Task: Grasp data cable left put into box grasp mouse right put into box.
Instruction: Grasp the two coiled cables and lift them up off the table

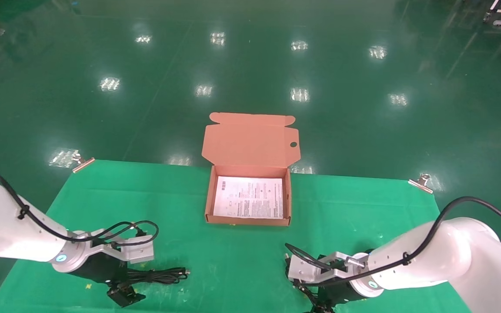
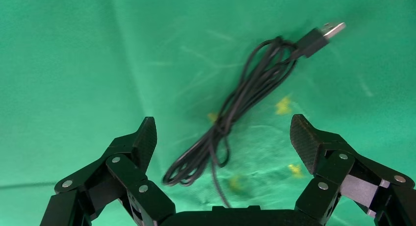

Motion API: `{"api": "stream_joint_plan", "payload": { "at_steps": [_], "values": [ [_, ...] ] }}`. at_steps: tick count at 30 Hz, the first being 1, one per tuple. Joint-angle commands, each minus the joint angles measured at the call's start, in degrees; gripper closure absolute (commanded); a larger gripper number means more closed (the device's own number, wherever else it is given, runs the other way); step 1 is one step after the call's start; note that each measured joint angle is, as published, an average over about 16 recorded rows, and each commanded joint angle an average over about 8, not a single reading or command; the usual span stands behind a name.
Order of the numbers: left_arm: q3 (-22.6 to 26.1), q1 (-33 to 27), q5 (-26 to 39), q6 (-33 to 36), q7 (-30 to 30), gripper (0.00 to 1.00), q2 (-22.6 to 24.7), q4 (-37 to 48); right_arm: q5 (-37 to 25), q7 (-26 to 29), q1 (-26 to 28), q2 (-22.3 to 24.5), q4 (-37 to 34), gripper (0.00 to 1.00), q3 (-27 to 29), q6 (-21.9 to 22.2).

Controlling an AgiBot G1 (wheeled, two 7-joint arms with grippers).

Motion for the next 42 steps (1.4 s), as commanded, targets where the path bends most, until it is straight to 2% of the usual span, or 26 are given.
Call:
{"api": "stream_joint_plan", "payload": {
  "at_steps": [1, 2, 3, 42],
  "values": [
    [0.03, -0.26, 0.13, -0.14, 0.81, 0.81, 0.47, 1.31, 0.13, -0.44, 0.06, -0.68, -1.46, 0.85, 0.06, 0.56],
    [0.03, -0.28, 0.14, -0.18, 0.93, 0.94, 0.55, 1.53, 0.12, -0.50, 0.07, -0.77, -1.68, 0.98, 0.07, 0.67],
    [0.02, -0.29, 0.16, -0.22, 1.00, 1.00, 0.62, 1.69, 0.11, -0.54, 0.07, -0.84, -1.84, 1.00, 0.07, 0.76],
    [0.02, -0.21, -0.04, 0.09, 0.44, 1.00, 0.16, 0.56, 0.22, -0.27, 0.10, -0.33, -0.70, 1.00, 0.08, 0.19]
  ]
}}
